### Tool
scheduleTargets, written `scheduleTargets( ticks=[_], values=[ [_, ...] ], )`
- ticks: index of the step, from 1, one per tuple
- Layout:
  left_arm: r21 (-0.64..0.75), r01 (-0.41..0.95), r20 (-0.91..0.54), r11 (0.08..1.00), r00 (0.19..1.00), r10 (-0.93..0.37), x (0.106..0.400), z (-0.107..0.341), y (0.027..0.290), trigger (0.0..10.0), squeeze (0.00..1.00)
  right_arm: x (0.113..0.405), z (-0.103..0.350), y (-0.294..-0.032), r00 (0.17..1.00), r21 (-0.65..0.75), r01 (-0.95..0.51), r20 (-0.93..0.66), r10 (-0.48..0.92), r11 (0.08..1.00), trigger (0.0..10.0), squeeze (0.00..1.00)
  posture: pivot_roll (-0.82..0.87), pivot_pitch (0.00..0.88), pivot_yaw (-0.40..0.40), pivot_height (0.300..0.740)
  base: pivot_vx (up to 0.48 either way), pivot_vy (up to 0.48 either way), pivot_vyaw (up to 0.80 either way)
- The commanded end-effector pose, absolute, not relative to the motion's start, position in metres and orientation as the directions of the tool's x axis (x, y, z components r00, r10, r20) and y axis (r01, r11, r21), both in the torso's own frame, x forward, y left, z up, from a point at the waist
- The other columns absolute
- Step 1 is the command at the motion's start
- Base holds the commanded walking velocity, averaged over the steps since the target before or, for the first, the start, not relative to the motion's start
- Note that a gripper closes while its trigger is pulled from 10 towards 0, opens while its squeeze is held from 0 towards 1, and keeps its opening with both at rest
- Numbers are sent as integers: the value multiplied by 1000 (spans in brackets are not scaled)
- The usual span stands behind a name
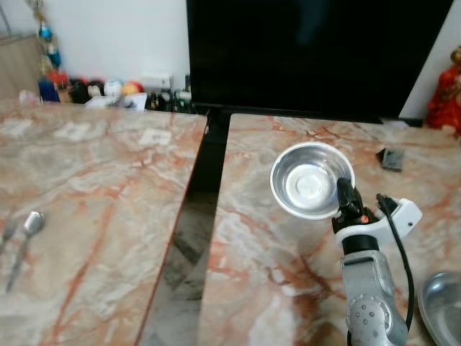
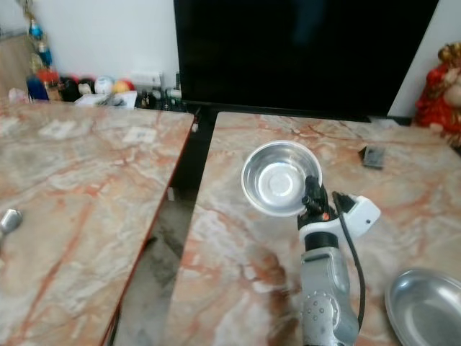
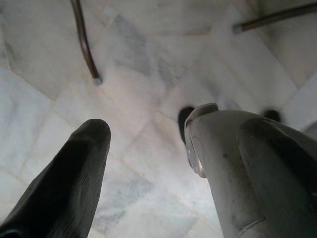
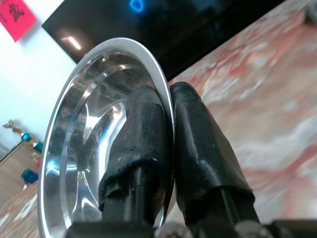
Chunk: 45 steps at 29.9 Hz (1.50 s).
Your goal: Setting the table
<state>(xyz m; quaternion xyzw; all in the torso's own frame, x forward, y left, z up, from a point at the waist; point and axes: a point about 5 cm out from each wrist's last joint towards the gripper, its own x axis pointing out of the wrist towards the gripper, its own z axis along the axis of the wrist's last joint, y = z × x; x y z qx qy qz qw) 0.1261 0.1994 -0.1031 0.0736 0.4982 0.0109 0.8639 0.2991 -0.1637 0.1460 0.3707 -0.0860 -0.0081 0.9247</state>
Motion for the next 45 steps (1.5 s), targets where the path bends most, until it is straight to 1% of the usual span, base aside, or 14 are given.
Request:
scheduleTargets(
  ticks=[1,9,12,13,14,17,18,19,22,26,27,32,35,45],
  values=[
    [109,68,-902,992,425,70,107,-111,192,10000,0,282,127,-151,992,717,-6,90,-84,697,10000,0,-16,0,-23,740,0,0,0],
    [103,49,-900,993,431,72,107,-111,192,10000,0,282,126,-154,991,716,21,76,-107,697,10000,0,-14,0,-25,740,0,0,0],
    [103,50,-899,993,431,72,107,-111,192,10000,0,282,128,-160,987,702,42,82,-139,711,10000,0,-18,0,-24,740,0,0,0],
    [104,54,-900,993,431,71,107,-111,192,10000,0,280,129,-166,982,694,68,79,-170,717,10000,0,-18,0,-24,740,0,0,0],
    [104,57,-900,993,430,70,107,-111,192,10000,0,275,130,-180,966,673,143,65,-251,726,10000,0,-27,0,-22,740,0,0,0],
    [105,57,-900,993,430,70,107,-111,192,10000,0,269,132,-192,947,653,203,57,-315,729,10000,0,-34,0,-21,740,0,0,0],
    [105,61,-900,993,429,69,107,-111,192,10000,0,259,136,-208,903,626,320,25,-429,711,10000,0,-46,0,-18,740,0,0,0],
    [106,64,-901,992,429,69,107,-111,192,10000,0,252,139,-216,875,622,373,9,-483,688,10000,0,-51,0,-17,740,0,0,0],
    [107,69,-901,992,429,68,108,-111,192,10000,0,244,145,-224,846,626,417,-3,-533,659,10000,0,-67,2,-14,740,0,0,0],
    [110,81,-901,991,429,65,108,-110,192,10000,0,238,153,-220,863,616,404,-11,-505,677,10000,0,-83,5,-12,740,0,0,0],
    [110,85,-901,990,430,63,108,-110,192,10000,0,239,153,-213,887,616,371,-12,-462,695,10000,0,-86,5,-12,740,0,0,0],
    [107,87,-899,990,435,59,109,-110,192,10000,0,244,149,-208,908,616,338,-15,-418,712,10000,0,-79,1,-13,740,0,0,0],
    [102,78,-896,992,441,57,109,-110,191,10000,0,257,148,-196,956,596,235,2,-294,768,10000,0,-71,0,-17,740,0,0,0],
    [96,61,-895,994,441,59,109,-110,190,10000,0,271,143,-186,974,590,188,-9,-227,785,10000,0,-47,0,-29,740,-24,0,0]
  ],
)
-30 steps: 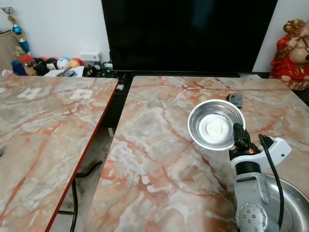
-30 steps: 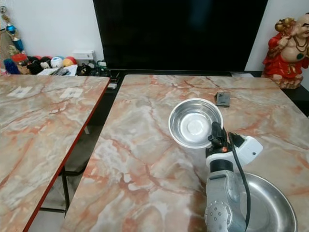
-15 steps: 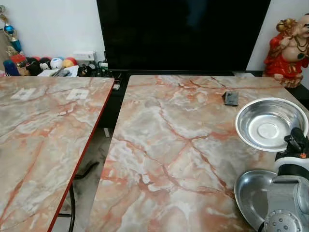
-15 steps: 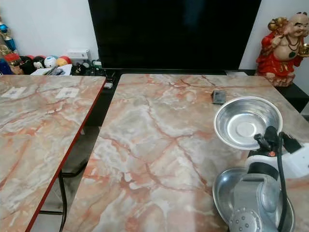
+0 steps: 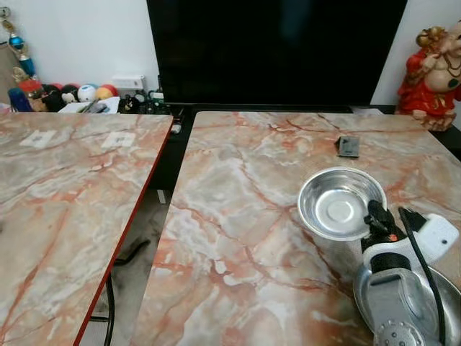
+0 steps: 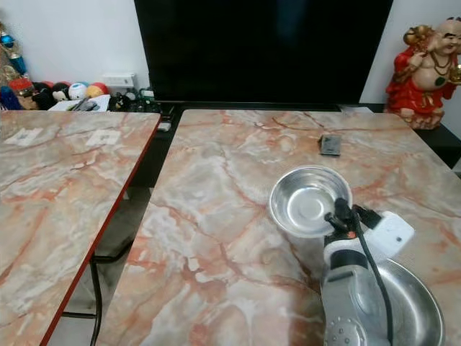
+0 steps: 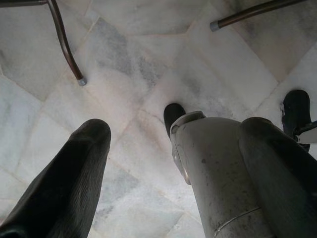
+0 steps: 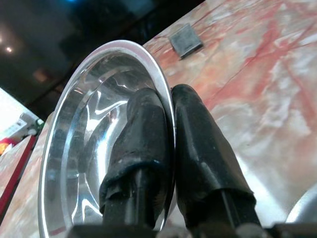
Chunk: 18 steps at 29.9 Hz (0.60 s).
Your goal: Setting the table
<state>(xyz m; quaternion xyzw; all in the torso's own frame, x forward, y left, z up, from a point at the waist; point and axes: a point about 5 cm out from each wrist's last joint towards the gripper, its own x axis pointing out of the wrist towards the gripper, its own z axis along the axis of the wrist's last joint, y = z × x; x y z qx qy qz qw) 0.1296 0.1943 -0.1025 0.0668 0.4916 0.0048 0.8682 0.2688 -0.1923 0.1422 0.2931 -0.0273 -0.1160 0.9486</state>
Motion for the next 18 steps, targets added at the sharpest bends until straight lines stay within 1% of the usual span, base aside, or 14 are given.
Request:
scheduleTargets(
  ticks=[1,9,15,18],
  values=[
    [96,60,-895,994,441,60,109,-110,190,10000,0,272,144,-185,974,594,185,-5,-227,783,10000,0,-47,0,-29,740,-244,0,0],
    [98,66,-896,993,441,59,109,-110,191,10000,0,278,143,-181,973,617,174,14,-232,768,10000,0,-45,0,-20,740,-253,0,0],
    [103,73,-895,992,441,60,108,-110,192,10000,0,279,141,-179,974,609,170,14,-225,775,10000,0,-47,0,-14,740,-266,0,0],
    [112,86,-897,990,438,63,108,-110,193,10000,0,280,142,-180,972,611,173,21,-235,772,10000,0,-48,0,-11,740,0,0,0]
  ],
)
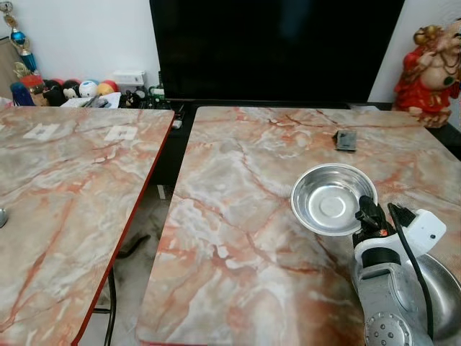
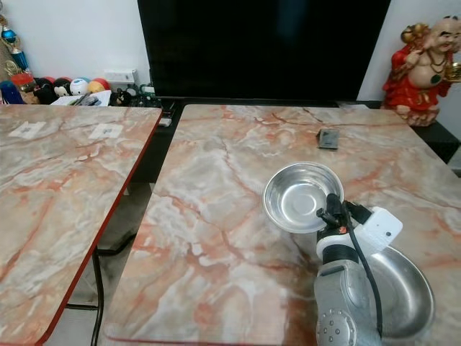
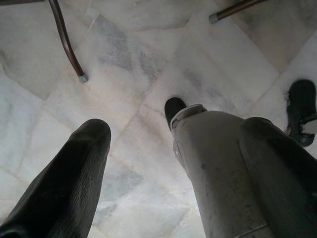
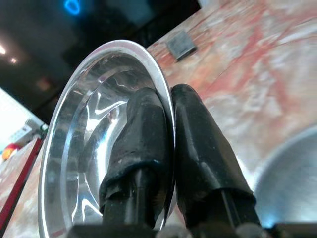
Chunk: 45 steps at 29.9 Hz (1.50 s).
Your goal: Setting the table
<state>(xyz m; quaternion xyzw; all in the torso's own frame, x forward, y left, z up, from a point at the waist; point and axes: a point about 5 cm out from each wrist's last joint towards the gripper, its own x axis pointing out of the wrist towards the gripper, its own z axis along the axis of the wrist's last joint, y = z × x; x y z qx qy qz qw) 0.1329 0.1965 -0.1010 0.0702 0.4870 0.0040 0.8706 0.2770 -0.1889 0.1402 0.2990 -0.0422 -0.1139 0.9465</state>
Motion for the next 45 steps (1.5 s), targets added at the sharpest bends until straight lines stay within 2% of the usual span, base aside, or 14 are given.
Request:
scheduleTargets(
  ticks=[1,13,16,20,26,28,35,38,45],
  values=[
    [114,88,-897,990,437,64,108,-110,193,10000,0,280,142,-180,972,612,173,22,-235,772,10000,0,-48,0,-11,740,0,0,0],
    [114,89,-897,989,437,64,107,-110,194,10000,0,282,141,-176,972,620,169,25,-235,766,10000,0,-42,0,-11,740,0,0,0],
    [115,89,-897,989,438,65,108,-110,194,10000,0,281,142,-179,966,616,190,23,-259,765,10000,0,-43,0,-12,740,0,0,0],
    [115,90,-896,989,439,64,108,-110,193,10000,0,269,141,-196,929,602,291,7,-369,744,10000,0,-51,0,-16,740,0,0,0],
    [114,91,-896,989,439,63,108,-110,193,10000,0,243,144,-219,852,642,417,-30,-523,643,10000,0,-67,0,-13,740,0,0,0],
    [114,98,-897,989,438,60,108,-110,193,10000,0,233,142,-227,819,675,460,-70,-570,578,10000,0,-83,0,-8,740,0,0,0],
    [113,103,-897,988,439,57,109,-110,193,10000,0,223,133,-235,777,705,514,-139,-614,490,10000,0,-86,0,-6,740,0,0,0],
    [115,105,-896,988,440,57,109,-110,193,10000,0,215,122,-239,737,710,567,-213,-642,416,10000,0,-88,0,-4,740,0,0,0],
    [118,108,-896,987,440,59,109,-110,194,10000,0,206,109,-244,694,702,625,-298,-656,342,10000,0,-86,4,0,740,0,0,0]
  ],
)
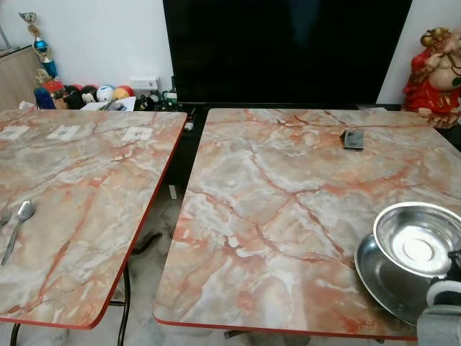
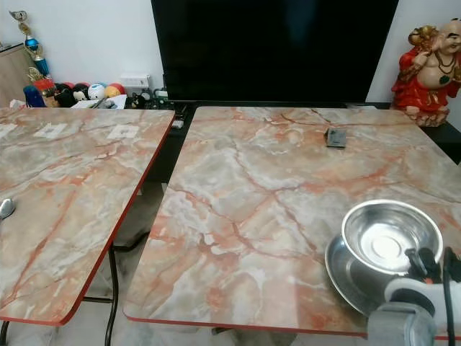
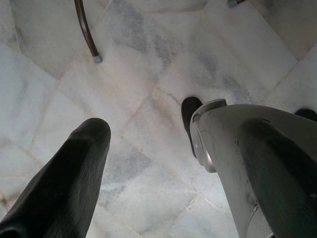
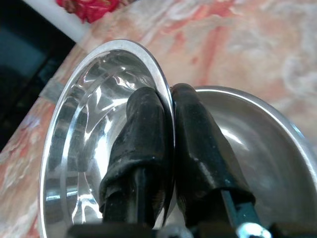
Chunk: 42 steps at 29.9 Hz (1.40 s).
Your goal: Setting the table
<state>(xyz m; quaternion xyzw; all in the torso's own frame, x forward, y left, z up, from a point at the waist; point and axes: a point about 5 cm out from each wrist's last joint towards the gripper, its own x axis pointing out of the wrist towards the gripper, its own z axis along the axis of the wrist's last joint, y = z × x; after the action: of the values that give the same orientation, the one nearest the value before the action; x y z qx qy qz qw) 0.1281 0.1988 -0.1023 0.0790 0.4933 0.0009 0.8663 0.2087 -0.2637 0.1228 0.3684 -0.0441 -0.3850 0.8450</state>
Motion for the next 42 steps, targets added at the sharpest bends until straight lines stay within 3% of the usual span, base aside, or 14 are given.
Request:
scheduleTargets(
  ticks=[1,11,12,13,27,28,29,31,32,36,38,42],
  values=[
    [118,108,-896,987,440,59,109,-110,194,10000,0,206,109,-244,694,702,625,-298,-656,342,10000,0,-86,4,0,740,0,0,0],
    [120,110,-897,987,439,60,109,-109,195,10000,0,203,92,-244,696,681,656,-377,-611,326,10000,0,-84,6,4,740,0,0,0],
    [120,111,-897,987,439,59,109,-109,195,10000,0,203,91,-243,700,680,655,-382,-603,329,10000,169,-82,5,4,740,0,0,0],
    [120,112,-896,986,439,59,109,-109,195,10000,0,204,90,-243,702,679,655,-385,-599,331,10000,235,-82,5,4,740,0,0,0],
    [120,110,-896,987,440,60,110,-109,195,10000,0,203,87,-243,688,670,672,-408,-600,315,10000,224,-82,4,3,740,0,0,0],
    [120,110,-896,987,441,60,110,-109,195,10000,0,203,86,-243,687,670,673,-409,-600,314,10000,235,-82,3,3,740,0,0,0],
    [120,110,-896,987,441,59,110,-109,195,10000,0,203,86,-243,686,668,675,-412,-599,314,10000,420,-84,3,4,740,0,0,0],
    [119,111,-896,987,441,59,110,-109,195,10000,0,203,86,-243,686,666,677,-414,-598,314,10000,447,-84,3,4,740,0,0,0],
    [118,111,-895,987,441,58,110,-109,195,10000,0,203,86,-242,686,667,676,-415,-598,312,10000,506,-83,1,2,740,0,0,0],
    [118,110,-895,987,443,58,111,-109,194,10000,0,203,86,-240,687,668,676,-418,-594,311,10000,498,-83,1,1,740,0,0,0],
    [119,110,-895,987,443,58,111,-109,194,10000,0,203,86,-239,688,666,677,-421,-591,313,10000,569,-83,2,1,740,0,0,0],
    [119,109,-895,987,443,58,111,-109,194,10000,0,203,85,-239,686,664,679,-424,-591,313,10000,557,-83,1,0,740,0,0,0]
  ],
)
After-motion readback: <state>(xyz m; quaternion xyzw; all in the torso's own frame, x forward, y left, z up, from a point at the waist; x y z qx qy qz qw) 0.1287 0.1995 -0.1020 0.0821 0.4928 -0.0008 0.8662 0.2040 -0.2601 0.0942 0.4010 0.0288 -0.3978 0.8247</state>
